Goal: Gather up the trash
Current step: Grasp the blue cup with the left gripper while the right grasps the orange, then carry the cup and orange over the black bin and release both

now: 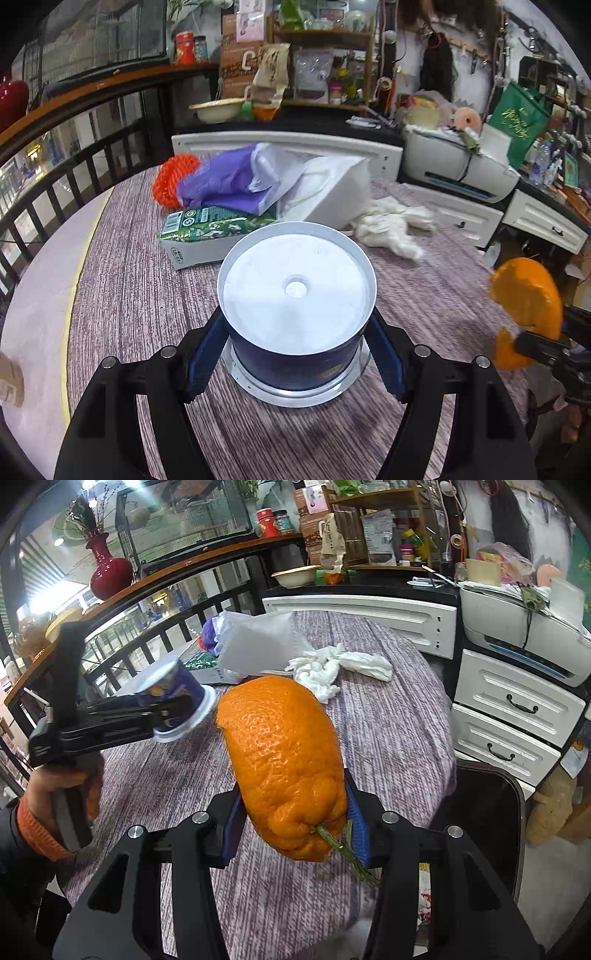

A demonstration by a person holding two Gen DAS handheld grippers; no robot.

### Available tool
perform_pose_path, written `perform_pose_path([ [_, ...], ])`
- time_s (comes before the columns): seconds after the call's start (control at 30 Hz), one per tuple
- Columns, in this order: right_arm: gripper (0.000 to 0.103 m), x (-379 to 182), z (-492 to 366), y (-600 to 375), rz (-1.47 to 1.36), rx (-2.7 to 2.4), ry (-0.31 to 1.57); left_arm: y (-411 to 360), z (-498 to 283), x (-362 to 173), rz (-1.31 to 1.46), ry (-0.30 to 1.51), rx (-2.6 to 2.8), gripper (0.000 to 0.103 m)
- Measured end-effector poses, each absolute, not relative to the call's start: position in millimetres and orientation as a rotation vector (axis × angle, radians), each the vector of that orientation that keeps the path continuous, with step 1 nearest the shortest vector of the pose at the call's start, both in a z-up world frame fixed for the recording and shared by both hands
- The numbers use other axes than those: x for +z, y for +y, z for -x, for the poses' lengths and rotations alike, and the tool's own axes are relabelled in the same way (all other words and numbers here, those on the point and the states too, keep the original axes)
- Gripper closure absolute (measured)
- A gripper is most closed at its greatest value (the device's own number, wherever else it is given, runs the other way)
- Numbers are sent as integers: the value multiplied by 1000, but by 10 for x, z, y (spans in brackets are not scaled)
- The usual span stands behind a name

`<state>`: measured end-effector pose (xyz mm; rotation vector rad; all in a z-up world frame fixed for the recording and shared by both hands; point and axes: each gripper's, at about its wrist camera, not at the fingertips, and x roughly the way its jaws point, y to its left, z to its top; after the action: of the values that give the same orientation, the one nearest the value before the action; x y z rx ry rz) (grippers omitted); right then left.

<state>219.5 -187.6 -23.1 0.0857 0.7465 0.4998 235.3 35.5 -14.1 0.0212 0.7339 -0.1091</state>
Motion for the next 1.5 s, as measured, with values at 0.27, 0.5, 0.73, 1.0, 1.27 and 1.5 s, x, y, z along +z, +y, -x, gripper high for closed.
perform_pose_path([
  [0.27,55,-318,-1984,-2231,-127,439,745,70,-1959,-44,6,699,-190,32],
  [0.5,55,-395,-1814,-2646,-173,345,740,-328,-1755,2,-14,666,-263,32],
  [0.73,55,-604,-1752,-3132,-208,218,761,-812,-1643,0,-23,650,-365,32],
  [1.0,55,-982,-1808,-3510,-234,123,829,-1313,-1588,-51,-27,657,-469,32],
  [1.27,55,-1466,-2065,-3616,-251,95,926,-1694,-1537,-104,-38,669,-541,32],
  [1.5,55,-1942,-2324,-3601,-277,72,1017,-1956,-1519,-274,-74,705,-581,32],
])
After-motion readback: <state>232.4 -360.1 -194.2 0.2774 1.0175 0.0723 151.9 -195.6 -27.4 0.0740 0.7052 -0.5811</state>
